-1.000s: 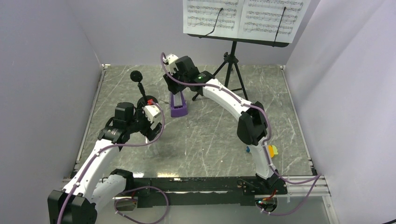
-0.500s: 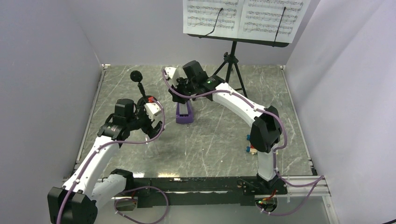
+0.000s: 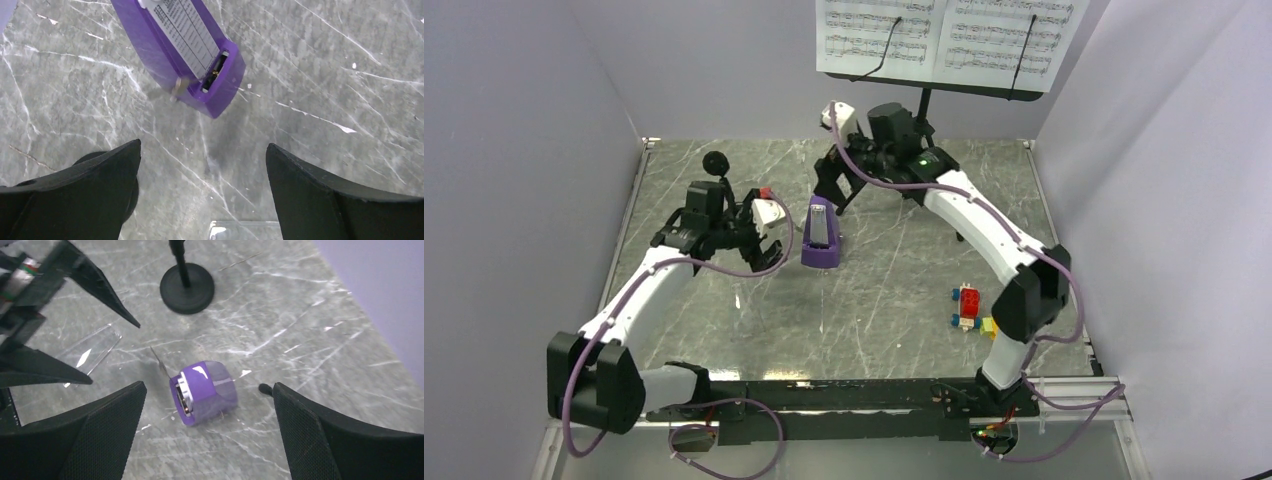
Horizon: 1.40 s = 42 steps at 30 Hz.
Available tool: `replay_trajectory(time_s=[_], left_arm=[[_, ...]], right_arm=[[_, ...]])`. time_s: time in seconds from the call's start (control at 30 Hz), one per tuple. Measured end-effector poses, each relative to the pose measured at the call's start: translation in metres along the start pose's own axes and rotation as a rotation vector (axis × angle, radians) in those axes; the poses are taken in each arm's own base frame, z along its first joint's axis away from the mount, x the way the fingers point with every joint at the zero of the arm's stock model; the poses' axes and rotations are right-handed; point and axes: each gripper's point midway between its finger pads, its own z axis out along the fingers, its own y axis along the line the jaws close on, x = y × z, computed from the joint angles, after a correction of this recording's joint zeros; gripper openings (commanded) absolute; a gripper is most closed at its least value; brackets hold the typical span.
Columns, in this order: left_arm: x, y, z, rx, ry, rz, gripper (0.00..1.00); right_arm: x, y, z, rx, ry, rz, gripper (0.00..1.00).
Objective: Pack up the instrument practice props
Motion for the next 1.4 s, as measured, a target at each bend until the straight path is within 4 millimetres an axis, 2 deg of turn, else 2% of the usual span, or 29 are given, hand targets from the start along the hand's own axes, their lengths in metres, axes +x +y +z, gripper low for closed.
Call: replay_trajectory(time_s=[0.07,0.13,0.2,0.27,0.37,0.43,0.5,0.63,0.77,0.97,1.13,1.27,1.4], left_arm=[[0.000,0.007,0.009,0.002,-0.008,-0.019,0.95],[0.001,0.010,0.015,0.008,-0.009,-0.052,0.85],[-0.002,0.018,0.021,0.005,-0.011,-0.086,0.67],[-0.010,0.028,0.025,-0.002,-0.023,-0.118,0.49],[-0.020,0.037,0.029,-0.002,-0.036,-0.155,0.23],[-0.023,0.039,0.031,0.003,-0.033,-0.179,0.14],[-0.024,0.041,0.032,0.003,-0.028,-0.200,0.13],[-0.024,0.048,0.033,-0.035,-0.021,-0.226,0.07],[-0.023,0.058,0.038,-0.096,-0.027,-0.221,0.07],[-0.018,0.052,0.067,-0.071,-0.044,-0.211,0.08],[-0.019,0.042,0.085,-0.036,-0.046,-0.191,0.09],[-0.021,0.039,0.088,-0.027,-0.048,-0.172,0.11],[-0.021,0.033,0.091,-0.015,-0.033,-0.121,0.12]], right_arm=[[-0.009,-0.005,-0.019,0.050,-0.029,-0.005,0.89],[-0.011,-0.010,-0.030,0.110,-0.039,-0.010,0.77],[-0.003,-0.016,-0.035,0.174,-0.024,-0.002,0.64],[0.016,-0.025,-0.036,0.241,0.018,0.012,0.51],[0.056,-0.036,-0.031,0.305,0.114,0.027,0.24],[0.082,-0.040,-0.028,0.330,0.176,0.039,0.09],[0.100,-0.043,-0.025,0.344,0.224,0.046,0.00],[0.115,-0.047,-0.015,0.347,0.263,0.045,0.00],[0.133,-0.050,0.000,0.332,0.303,0.057,0.00],[0.159,-0.052,0.027,0.297,0.361,0.088,0.00],[0.155,-0.054,0.042,0.278,0.352,0.093,0.00],[0.145,-0.055,0.055,0.263,0.323,0.099,0.00],[0.139,-0.047,0.067,0.229,0.306,0.105,0.00]])
